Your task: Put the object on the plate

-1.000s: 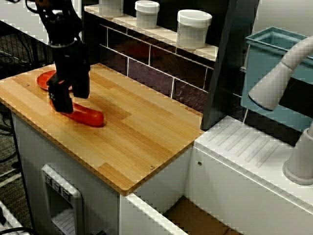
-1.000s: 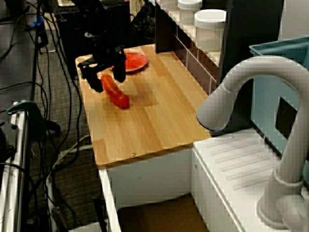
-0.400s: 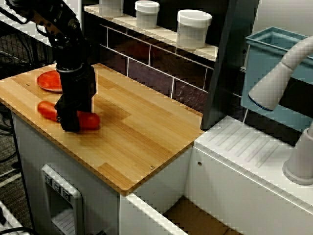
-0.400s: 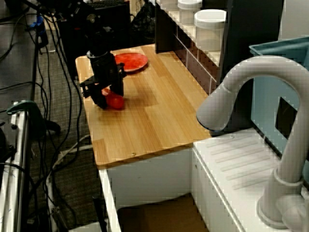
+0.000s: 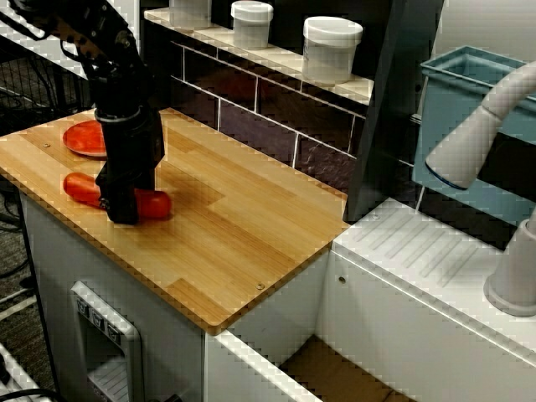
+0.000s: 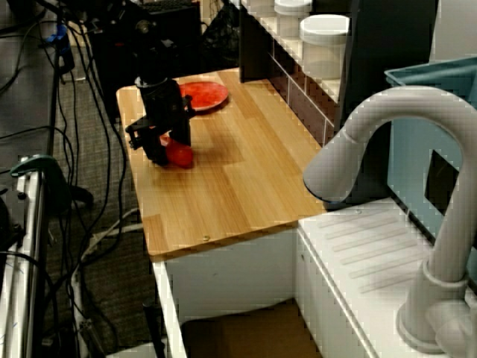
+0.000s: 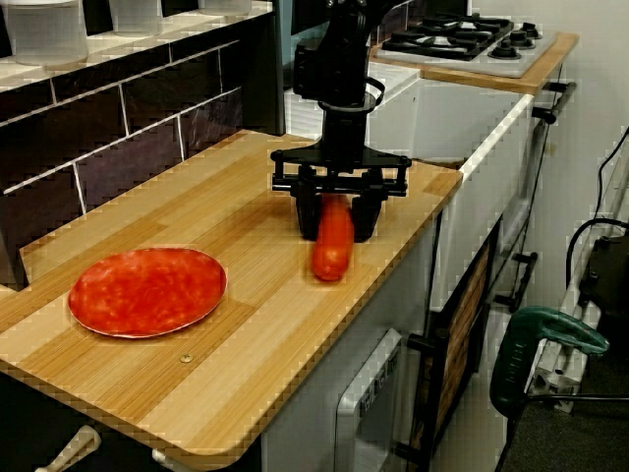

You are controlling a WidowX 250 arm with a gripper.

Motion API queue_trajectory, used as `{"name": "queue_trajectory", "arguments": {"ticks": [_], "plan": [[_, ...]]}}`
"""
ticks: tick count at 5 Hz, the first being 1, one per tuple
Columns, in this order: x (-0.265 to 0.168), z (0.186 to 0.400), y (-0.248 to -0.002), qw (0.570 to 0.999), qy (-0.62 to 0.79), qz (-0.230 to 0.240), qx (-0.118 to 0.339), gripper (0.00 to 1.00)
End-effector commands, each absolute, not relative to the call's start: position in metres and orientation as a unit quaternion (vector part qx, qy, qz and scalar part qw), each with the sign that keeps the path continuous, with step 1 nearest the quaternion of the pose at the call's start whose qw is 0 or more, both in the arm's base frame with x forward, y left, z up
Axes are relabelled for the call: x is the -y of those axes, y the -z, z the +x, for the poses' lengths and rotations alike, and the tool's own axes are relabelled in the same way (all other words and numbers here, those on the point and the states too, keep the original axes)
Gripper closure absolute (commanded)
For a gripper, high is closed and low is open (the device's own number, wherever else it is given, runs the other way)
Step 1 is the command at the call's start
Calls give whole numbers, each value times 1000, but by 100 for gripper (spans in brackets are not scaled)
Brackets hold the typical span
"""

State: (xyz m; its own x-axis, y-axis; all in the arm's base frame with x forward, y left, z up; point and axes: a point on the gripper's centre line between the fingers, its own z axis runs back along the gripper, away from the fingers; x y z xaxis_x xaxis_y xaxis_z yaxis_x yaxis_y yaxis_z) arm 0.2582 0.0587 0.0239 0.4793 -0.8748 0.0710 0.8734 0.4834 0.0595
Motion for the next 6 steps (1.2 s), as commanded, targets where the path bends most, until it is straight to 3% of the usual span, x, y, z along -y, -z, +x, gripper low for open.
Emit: {"name": "queue_trajectory", "arguments": {"ticks": [1, 2, 3, 6], "plan": [[-67, 275, -85, 857, 507, 19, 87, 100], [-93, 285, -103, 870, 482, 22, 105, 100], [-122, 293, -114, 882, 452, 57, 121, 100], [-192, 321, -109, 904, 398, 87, 129, 100]]}}
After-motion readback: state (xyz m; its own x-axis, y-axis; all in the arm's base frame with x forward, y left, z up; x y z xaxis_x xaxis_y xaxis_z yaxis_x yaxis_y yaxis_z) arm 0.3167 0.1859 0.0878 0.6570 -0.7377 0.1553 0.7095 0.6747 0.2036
